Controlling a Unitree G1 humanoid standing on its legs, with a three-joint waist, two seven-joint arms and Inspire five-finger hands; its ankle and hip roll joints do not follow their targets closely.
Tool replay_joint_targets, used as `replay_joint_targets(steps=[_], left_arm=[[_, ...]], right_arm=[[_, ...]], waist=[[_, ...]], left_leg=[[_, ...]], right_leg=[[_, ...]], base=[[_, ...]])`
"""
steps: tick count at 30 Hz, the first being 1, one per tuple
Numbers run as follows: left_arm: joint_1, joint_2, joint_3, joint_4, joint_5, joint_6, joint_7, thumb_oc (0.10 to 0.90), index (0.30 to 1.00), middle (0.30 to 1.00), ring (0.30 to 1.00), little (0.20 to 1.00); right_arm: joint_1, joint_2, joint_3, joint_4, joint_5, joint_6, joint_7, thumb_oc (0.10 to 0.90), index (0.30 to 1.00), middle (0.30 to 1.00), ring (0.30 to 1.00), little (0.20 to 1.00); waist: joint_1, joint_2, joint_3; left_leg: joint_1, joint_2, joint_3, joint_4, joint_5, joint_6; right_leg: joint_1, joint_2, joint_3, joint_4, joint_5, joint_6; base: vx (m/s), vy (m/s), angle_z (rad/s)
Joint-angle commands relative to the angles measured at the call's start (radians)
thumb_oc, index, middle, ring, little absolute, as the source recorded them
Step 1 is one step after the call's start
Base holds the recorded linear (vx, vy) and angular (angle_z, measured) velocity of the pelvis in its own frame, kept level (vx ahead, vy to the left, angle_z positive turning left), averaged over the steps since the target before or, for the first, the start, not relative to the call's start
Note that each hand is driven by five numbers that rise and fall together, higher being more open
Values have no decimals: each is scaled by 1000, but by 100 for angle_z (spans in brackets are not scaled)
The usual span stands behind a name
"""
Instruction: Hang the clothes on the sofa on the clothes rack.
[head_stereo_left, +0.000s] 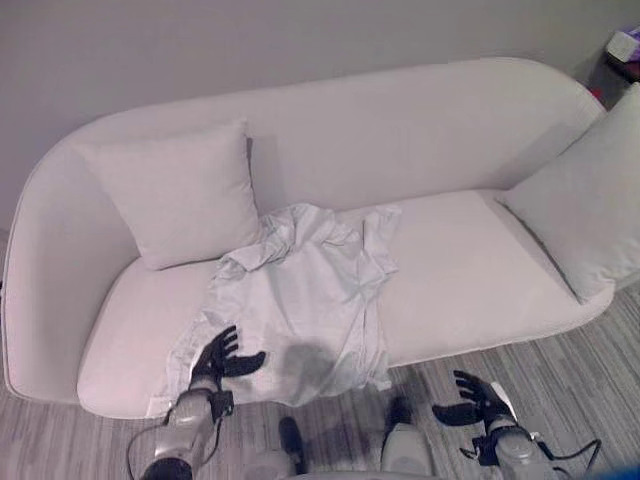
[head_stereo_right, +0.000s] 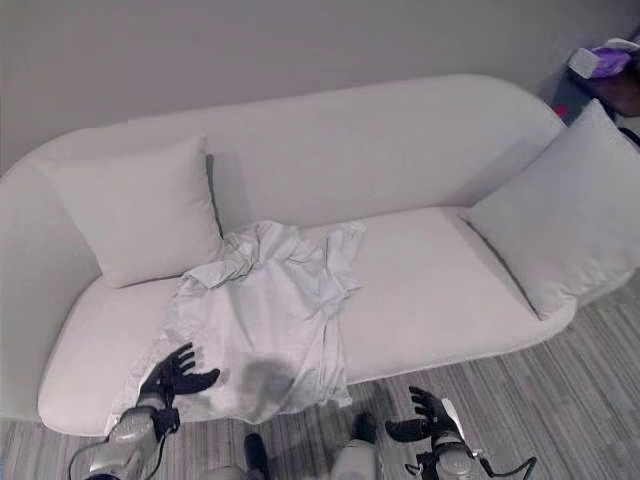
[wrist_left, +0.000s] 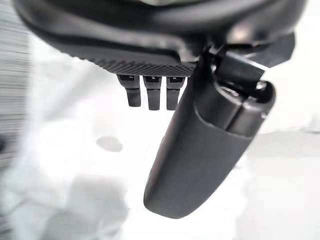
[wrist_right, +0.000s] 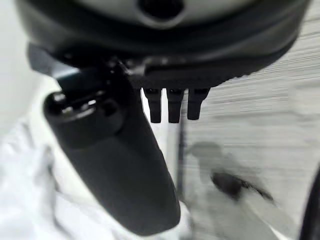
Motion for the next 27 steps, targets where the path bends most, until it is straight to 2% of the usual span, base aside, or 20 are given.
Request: replay_joint_targets(steps=[1,4,6,7,8,10,11,12,13,16,17,19,20,21,22,23,24,25,26,27], left_arm=[[-23,71,32,-145,17,-87,20,800,900,900,900,900],[-30,68,29,-193,4,-103,16,800,900,900,900,900],[-44,74,13,-232,0,-111,12,800,900,900,900,900],[-55,75,6,-257,-4,-115,18,800,900,900,900,900],[-56,75,7,-257,-4,-115,18,800,900,900,900,900],[-64,76,0,-284,-2,-120,27,800,900,900,900,900],[-74,81,-3,-298,-3,-122,29,800,900,900,900,900],[-80,88,-3,-324,-3,-126,28,800,900,900,900,900],[-86,107,-2,-355,10,-131,33,800,900,900,900,900],[-110,142,-13,-372,23,-130,48,800,900,900,900,900],[-110,152,0,-403,7,-144,52,800,900,900,900,900],[-114,153,-11,-433,25,-138,49,800,900,900,900,900],[-141,157,-32,-462,22,-146,33,800,900,900,900,900],[-142,158,-32,-462,22,-146,33,800,900,900,900,900],[-193,197,-55,-462,34,-143,30,800,900,900,900,900],[-225,229,-74,-466,51,-136,26,800,900,900,900,900],[-256,242,-93,-464,75,-132,27,800,900,900,900,900],[-287,237,-110,-451,77,-131,32,800,900,900,900,900],[-320,235,-130,-437,80,-131,42,800,900,900,900,900],[-372,235,-159,-410,119,-119,49,800,900,900,900,900]], right_arm=[[-27,-97,-98,-124,-59,-56,-53,800,900,900,900,900],[-58,-154,-109,-178,-82,-74,-50,800,900,900,900,900],[-80,-190,-118,-211,-72,-89,-54,800,900,900,900,900],[-96,-209,-120,-233,-63,-93,-56,800,900,900,900,900],[-97,-209,-120,-233,-63,-93,-56,800,900,900,900,900],[-115,-234,-124,-264,-51,-99,-61,800,900,900,900,900],[-123,-238,-126,-268,-47,-101,-62,800,900,900,900,900],[-130,-247,-128,-272,-47,-100,-62,800,900,900,900,900],[-142,-255,-118,-273,-51,-105,-63,800,900,900,900,900],[-152,-269,-110,-275,-55,-100,-73,800,900,900,900,900],[-152,-269,-101,-291,-57,-100,-54,800,900,900,900,900],[-148,-260,-105,-297,-56,-96,-43,800,900,900,900,900],[-151,-244,-122,-311,-57,-92,-51,800,900,900,900,900],[-151,-243,-123,-311,-57,-92,-51,800,900,900,900,900],[-222,-210,-97,-289,-29,-91,-67,800,900,900,900,900],[-304,-192,-44,-273,-17,-92,-74,800,900,900,900,900],[-365,-193,1,-277,-12,-91,-72,800,900,900,900,900],[-406,-193,25,-266,3,-91,-80,800,900,900,900,900],[-456,-197,57,-246,15,-94,-91,800,900,900,900,900],[-533,-218,104,-193,24,-86,-113,800,900,900,900,900]], waist=[[-3,-98,7],[2,-80,-4],[8,-87,16],[9,-89,35],[5,-89,30],[18,-88,49],[23,-92,52],[28,-87,47],[36,-86,31],[51,-72,2],[55,-60,-16],[52,-53,-28],[41,-52,-43],[43,-57,-44],[54,-76,-27],[69,-71,-10],[68,-63,11],[65,-55,27],[68,-52,38],[80,-54,55]], left_leg=[[40,-95,-20,-2,-157,-8],[57,-85,-37,-2,-152,-14],[-13,-76,-48,150,-178,-30],[-86,-62,-66,305,-201,-42],[-101,-61,-70,316,-203,-41],[-207,-36,-99,523,-157,-81],[-228,2,-100,554,-125,-95],[-214,64,-96,502,-108,-99],[-160,118,-101,338,-107,-91],[-171,227,-160,103,41,-130],[-140,211,-195,50,13,-131],[-145,199,-214,50,-6,-146],[-153,131,-225,77,-61,-146],[-156,124,-222,81,-64,-143],[-149,74,-178,89,-94,-110],[-132,56,-116,52,-87,-86],[-108,39,-81,1,-72,-70],[-113,34,-74,-2,-73,-64],[-119,27,-72,-2,-72,-62],[-133,-1,-76,-2,-75,-64]], right_leg=[[-94,-11,63,34,53,18],[-67,5,39,12,43,12],[-39,-7,20,-2,25,-5],[-20,-16,4,-4,16,-19],[-27,-17,1,-4,17,-19],[6,-20,-23,-13,-4,-46],[18,-22,-32,-13,-18,-52],[35,-28,-38,-13,-37,-43],[52,-48,-39,-13,-53,-20],[68,-97,-37,-13,-81,17],[68,-104,-25,-13,-87,28],[72,-122,-38,-13,-74,42],[66,-187,-33,-13,-5,62],[63,-194,-30,-13,-3,65],[11,-245,-23,6,124,61],[-57,-251,-68,71,136,41],[-102,-174,-62,150,66,14],[-138,-134,-49,186,29,7],[-162,-103,-45,195,5,3],[-145,-54,-55,126,-36,-18]], base=[[179,-145,30],[188,-163,17],[62,-162,31],[-3,-109,42],[8,-76,44],[50,-20,40],[135,73,18],[269,243,9],[323,379,11],[264,437,16],[234,380,24],[190,372,-7],[160,358,-24],[204,645,11],[-3,522,13],[-43,750,-57],[-143,554,-125],[-131,396,-120],[-123,216,-56],[-75,143,-4]])
